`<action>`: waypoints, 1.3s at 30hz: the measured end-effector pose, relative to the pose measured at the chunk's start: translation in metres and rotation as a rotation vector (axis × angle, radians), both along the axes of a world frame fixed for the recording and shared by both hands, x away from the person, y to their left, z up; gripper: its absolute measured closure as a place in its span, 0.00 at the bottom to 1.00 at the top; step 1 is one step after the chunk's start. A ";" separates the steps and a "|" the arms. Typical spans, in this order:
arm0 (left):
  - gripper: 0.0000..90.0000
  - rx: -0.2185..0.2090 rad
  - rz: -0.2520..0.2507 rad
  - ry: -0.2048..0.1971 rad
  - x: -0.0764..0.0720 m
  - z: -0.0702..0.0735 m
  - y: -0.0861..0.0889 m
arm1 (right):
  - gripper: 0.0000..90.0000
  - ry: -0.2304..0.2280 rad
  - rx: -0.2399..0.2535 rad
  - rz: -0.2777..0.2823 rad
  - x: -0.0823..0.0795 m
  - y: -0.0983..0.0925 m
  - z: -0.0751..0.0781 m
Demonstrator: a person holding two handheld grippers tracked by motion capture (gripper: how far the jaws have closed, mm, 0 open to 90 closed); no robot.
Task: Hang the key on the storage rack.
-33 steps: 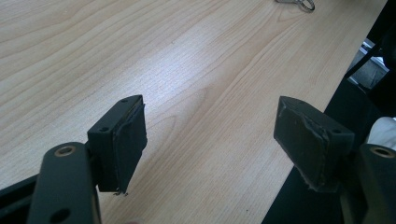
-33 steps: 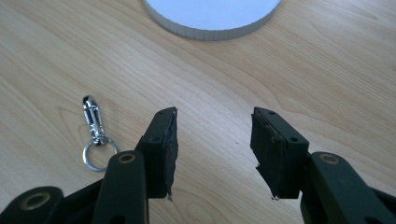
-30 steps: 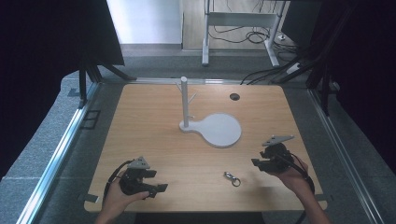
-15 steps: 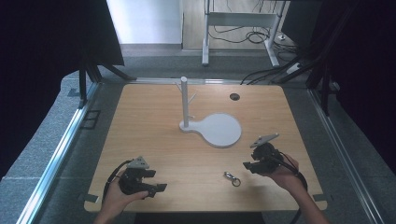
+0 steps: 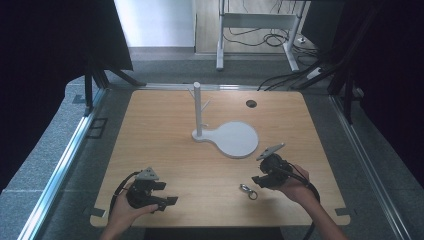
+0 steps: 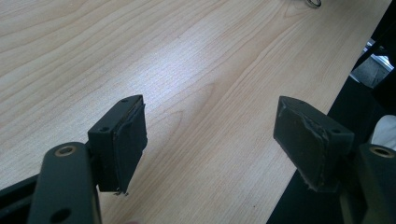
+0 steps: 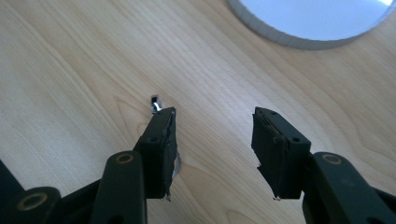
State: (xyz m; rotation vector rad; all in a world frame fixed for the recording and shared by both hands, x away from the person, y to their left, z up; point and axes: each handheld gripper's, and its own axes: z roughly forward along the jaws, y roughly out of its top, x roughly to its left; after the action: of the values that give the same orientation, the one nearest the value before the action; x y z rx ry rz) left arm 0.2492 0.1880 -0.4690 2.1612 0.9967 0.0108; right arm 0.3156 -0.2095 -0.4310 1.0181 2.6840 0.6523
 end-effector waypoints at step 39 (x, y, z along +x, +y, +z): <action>0.29 0.005 0.000 0.009 0.001 -0.002 0.000 | 0.71 0.142 -0.077 0.115 -0.004 0.034 -0.034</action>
State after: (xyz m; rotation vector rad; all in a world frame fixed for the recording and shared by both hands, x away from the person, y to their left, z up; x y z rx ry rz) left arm 0.2501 0.1884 -0.4707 2.1678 1.0023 0.0032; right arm 0.3117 -0.1751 -0.4653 0.9296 2.8840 0.5097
